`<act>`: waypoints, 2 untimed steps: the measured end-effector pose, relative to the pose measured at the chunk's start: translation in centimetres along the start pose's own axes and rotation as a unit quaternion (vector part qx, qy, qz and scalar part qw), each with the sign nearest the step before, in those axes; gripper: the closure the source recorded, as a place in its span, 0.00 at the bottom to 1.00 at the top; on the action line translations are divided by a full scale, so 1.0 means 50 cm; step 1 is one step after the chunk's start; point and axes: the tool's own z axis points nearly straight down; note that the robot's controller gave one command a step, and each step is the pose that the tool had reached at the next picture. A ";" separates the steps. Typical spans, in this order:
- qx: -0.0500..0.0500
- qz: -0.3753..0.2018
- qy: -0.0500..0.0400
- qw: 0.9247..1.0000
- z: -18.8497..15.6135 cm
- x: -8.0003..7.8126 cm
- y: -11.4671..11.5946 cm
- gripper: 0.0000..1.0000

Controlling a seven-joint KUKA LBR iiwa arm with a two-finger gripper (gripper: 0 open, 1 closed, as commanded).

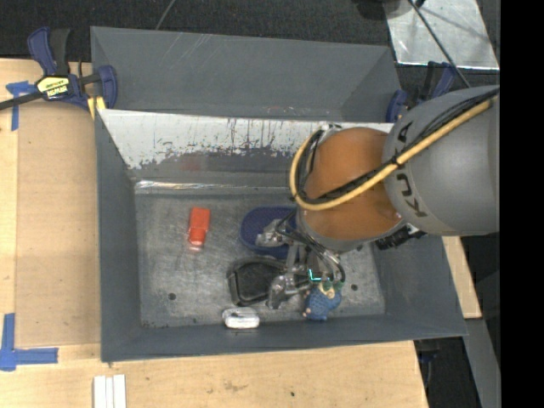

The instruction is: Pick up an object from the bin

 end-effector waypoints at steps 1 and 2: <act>-0.001 0.017 0.001 1.000 0.088 -0.032 -0.016 0.00; -0.001 0.016 0.010 1.000 0.087 -0.024 -0.015 1.00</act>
Offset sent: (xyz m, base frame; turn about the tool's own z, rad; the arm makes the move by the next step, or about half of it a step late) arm 0.0143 -0.0091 -0.0493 0.0372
